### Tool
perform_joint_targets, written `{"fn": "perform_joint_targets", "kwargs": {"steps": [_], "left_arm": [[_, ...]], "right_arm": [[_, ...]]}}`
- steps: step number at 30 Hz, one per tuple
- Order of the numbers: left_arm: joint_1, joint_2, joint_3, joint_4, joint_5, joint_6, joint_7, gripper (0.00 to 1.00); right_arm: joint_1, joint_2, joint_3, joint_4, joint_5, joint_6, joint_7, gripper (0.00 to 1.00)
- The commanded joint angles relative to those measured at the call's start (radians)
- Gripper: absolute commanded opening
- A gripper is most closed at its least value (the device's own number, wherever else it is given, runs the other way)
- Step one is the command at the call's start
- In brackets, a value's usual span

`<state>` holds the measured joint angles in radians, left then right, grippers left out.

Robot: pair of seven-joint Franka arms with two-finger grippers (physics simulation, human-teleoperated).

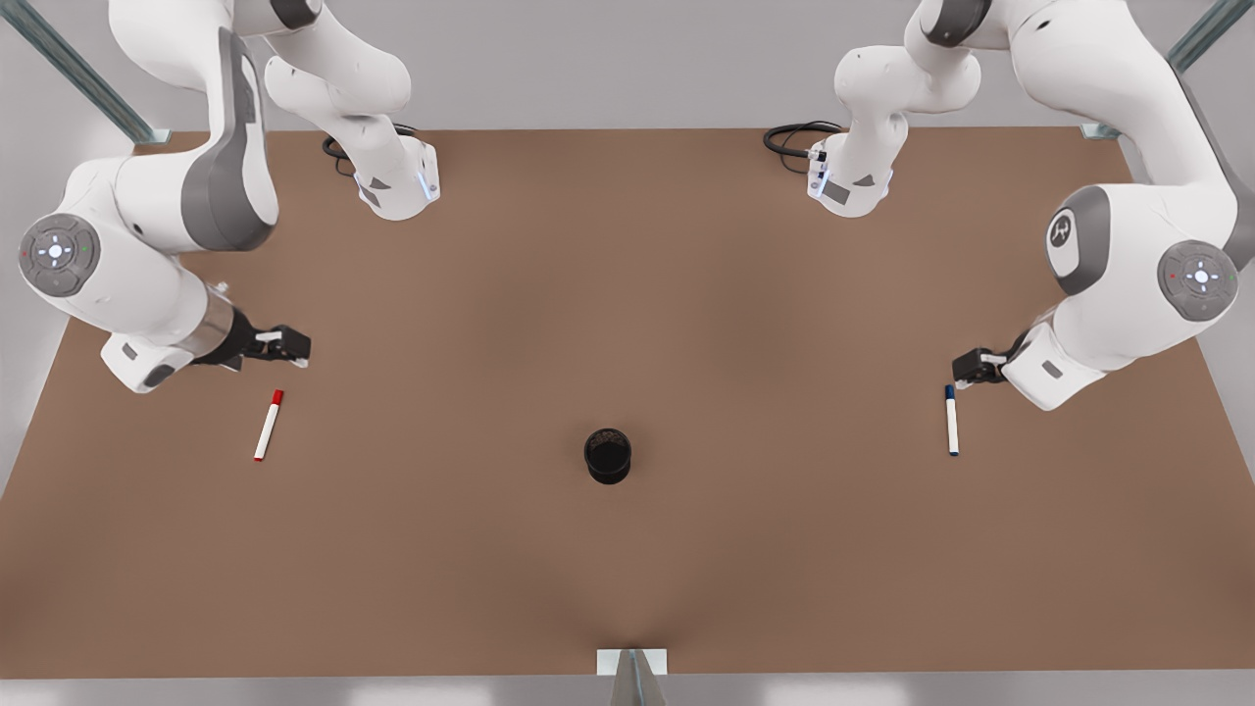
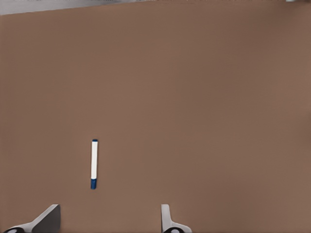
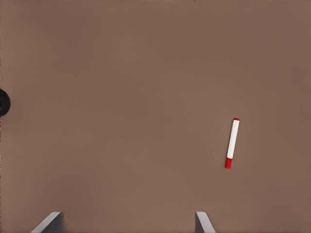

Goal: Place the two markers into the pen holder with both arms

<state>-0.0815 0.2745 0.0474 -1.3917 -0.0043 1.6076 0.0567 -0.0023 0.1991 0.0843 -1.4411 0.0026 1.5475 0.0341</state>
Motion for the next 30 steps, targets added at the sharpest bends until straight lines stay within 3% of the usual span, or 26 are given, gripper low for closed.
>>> {"fn": "perform_joint_targets", "kwargs": {"steps": [1, 5, 8, 11, 12, 15, 21, 27, 30], "left_arm": [[-0.001, 0.003, 0.000, 0.002, 0.001, 0.032, 0.026, 1.00], [0.075, 0.129, 0.003, -0.055, -0.048, 0.251, -0.012, 1.00], [0.137, 0.124, 0.003, -0.316, -0.065, 0.566, 0.021, 1.00], [0.184, 0.146, 0.003, -0.435, -0.089, 0.732, 0.155, 1.00], [0.187, 0.158, 0.003, -0.441, -0.088, 0.744, 0.170, 0.87], [0.201, 0.199, 0.003, -0.446, -0.085, 0.762, 0.221, 0.73], [0.230, 0.273, 0.003, -0.451, -0.083, 0.813, 0.351, 0.71], [0.227, 0.304, 0.003, -0.501, -0.083, 0.847, 0.408, 0.70], [0.226, 0.316, 0.003, -0.504, -0.083, 0.847, 0.448, 0.58]], "right_arm": [[-0.002, 0.000, -0.001, -0.002, 0.017, 0.045, 0.027, 1.00], [-0.110, 0.097, 0.002, -0.087, 0.013, 0.241, 0.009, 1.00], [-0.142, 0.157, 0.002, -0.183, 0.010, 0.373, 0.009, 1.00], [-0.186, 0.203, 0.002, -0.275, 0.010, 0.520, -0.019, 1.00], [-0.211, 0.232, 0.002, -0.274, 0.010, 0.542, -0.025, 1.00], [-0.257, 0.310, 0.002, -0.252, 0.011, 0.620, -0.097, 1.00], [-0.297, 0.399, -0.005, -0.223, 0.010, 0.660, -0.098, 1.00], [-0.354, 0.414, -0.003, -0.271, -0.141, 0.661, -0.126, 1.00], [-0.360, 0.405, -0.001, -0.274, -0.162, 0.654, -0.131, 1.00]]}}
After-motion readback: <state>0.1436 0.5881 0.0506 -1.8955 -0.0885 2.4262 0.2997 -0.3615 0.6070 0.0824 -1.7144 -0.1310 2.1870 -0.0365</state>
